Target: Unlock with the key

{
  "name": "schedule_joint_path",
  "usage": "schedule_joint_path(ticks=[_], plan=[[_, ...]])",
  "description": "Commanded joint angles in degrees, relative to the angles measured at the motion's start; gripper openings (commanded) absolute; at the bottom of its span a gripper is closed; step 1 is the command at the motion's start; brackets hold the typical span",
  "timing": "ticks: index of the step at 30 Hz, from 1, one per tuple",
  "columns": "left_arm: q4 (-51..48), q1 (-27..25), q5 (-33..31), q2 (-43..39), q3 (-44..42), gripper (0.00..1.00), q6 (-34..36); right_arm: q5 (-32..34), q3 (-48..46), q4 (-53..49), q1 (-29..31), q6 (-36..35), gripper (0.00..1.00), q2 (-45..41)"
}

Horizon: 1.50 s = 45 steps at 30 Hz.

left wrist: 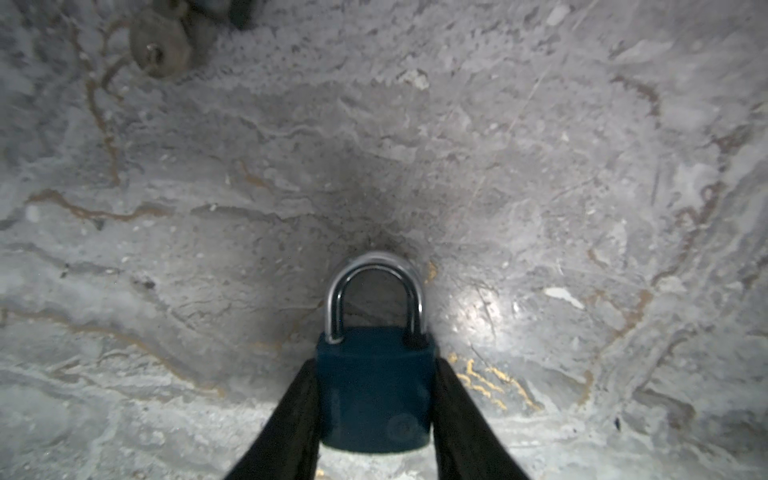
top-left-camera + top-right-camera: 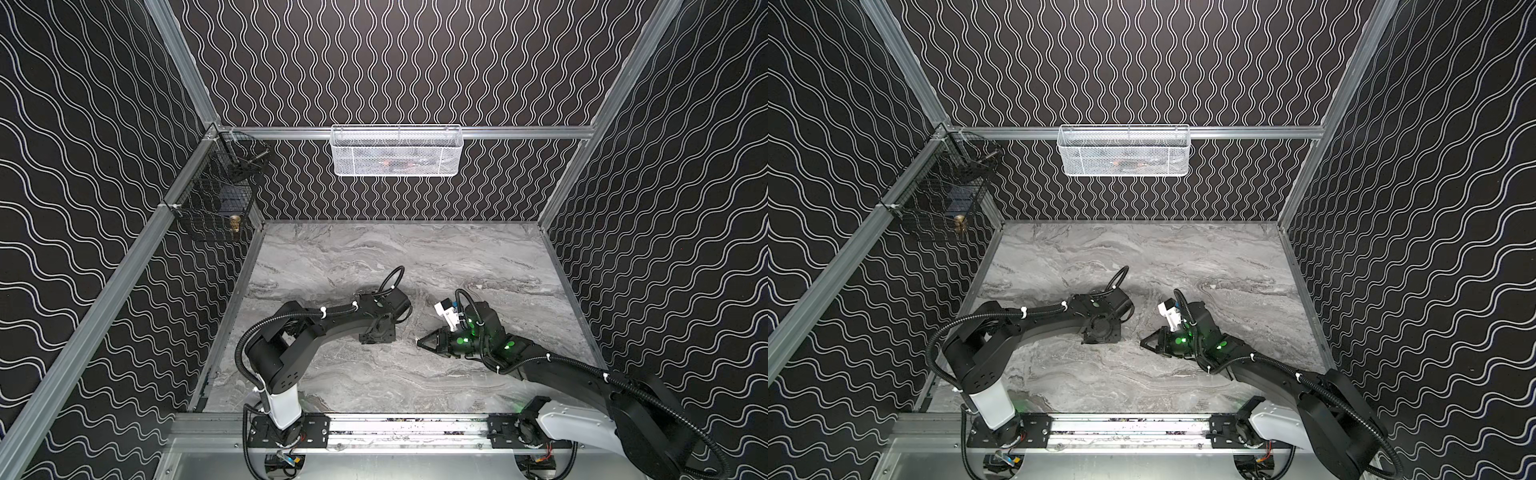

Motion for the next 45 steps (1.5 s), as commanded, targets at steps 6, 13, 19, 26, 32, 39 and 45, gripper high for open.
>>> schedule_joint_path(ticks=[6, 13, 19, 26, 32, 39, 45], plan=[[-3.14, 0.13, 0.45, -1.43, -0.74, 0.37, 0.47, 0.14, -0.2, 0.72, 0.1, 0.81, 0.0, -0.52], [-1.89, 0.11, 0.84, -5.84, -1.08, 0.34, -0.88, 1.73, 0.24, -1.66, 0.7, 1.03, 0.0, -1.76], [-0.33, 0.13, 0.76, -11.34, -2.57, 0.3, -3.77, 6.48, 1.79, -4.35, 4.0, 1.85, 0.0, -1.93], [1.31, 0.08, 0.24, -19.76, -3.12, 0.26, -6.63, 18.92, 3.23, -4.23, 12.11, 5.32, 0.0, -1.87], [1.56, 0.08, 0.21, -25.24, -2.45, 0.24, -6.73, 25.1, 3.22, 1.86, 16.38, 8.76, 0.0, 0.53], [2.27, -0.03, 1.47, -29.38, -3.05, 0.23, -6.77, 33.28, 4.91, 8.89, 21.36, 11.25, 0.0, 4.22], [1.32, -0.02, 0.63, -31.27, -3.12, 0.23, -6.95, 39.24, 7.65, 11.87, 25.01, 12.37, 0.0, 7.55]])
